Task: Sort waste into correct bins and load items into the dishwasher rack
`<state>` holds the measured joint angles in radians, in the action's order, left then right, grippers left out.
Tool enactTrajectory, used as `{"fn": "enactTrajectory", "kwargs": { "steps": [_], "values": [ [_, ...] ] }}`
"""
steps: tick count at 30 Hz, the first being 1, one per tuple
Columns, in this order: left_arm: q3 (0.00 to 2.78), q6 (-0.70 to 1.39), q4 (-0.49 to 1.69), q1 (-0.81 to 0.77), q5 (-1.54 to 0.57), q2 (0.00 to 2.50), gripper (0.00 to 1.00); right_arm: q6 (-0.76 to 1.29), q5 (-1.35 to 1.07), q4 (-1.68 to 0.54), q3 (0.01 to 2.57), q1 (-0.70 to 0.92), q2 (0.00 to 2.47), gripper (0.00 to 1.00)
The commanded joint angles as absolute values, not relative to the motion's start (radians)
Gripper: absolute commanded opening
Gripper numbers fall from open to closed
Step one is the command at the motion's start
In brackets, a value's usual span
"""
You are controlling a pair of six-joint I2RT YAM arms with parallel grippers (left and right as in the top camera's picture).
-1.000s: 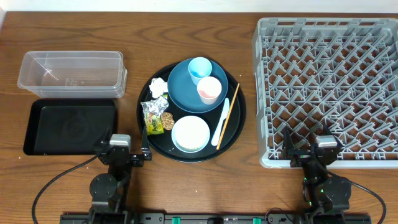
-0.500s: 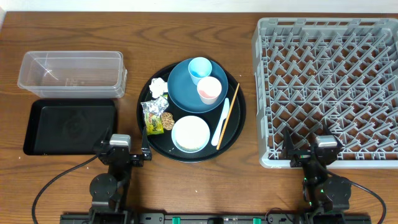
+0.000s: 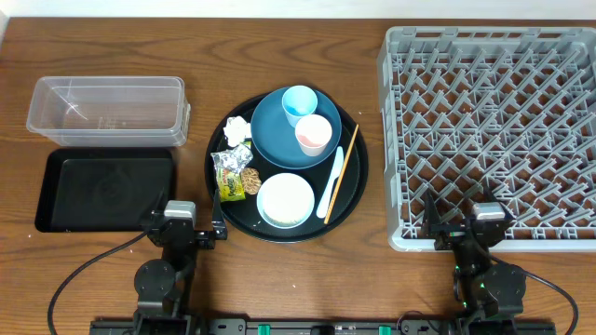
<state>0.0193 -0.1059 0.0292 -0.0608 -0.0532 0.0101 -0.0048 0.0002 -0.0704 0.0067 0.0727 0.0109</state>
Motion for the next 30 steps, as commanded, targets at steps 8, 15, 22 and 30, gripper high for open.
{"fn": "enactTrajectory", "kwargs": {
  "steps": [8, 15, 22, 30],
  "values": [
    [0.004, -0.112, 0.066, -0.056, -0.060, 0.004, 0.98, -0.013, 0.011, -0.075, 0.006, 0.079, 0.007, 0.99],
    [0.004, -0.112, 0.051, -0.056, -0.060, 0.004, 0.98, -0.013, 0.011, -0.075, 0.006, 0.079, 0.007, 0.99],
    [0.010, -0.052, -0.025, -0.056, -0.299, 0.004, 0.98, -0.013, 0.011, -0.075, 0.006, 0.079, 0.007, 0.99],
    [0.081, 0.156, 0.001, -0.056, -0.337, 0.004, 0.98, -0.013, 0.011, -0.075, 0.006, 0.079, 0.007, 0.99]
  ]
}}
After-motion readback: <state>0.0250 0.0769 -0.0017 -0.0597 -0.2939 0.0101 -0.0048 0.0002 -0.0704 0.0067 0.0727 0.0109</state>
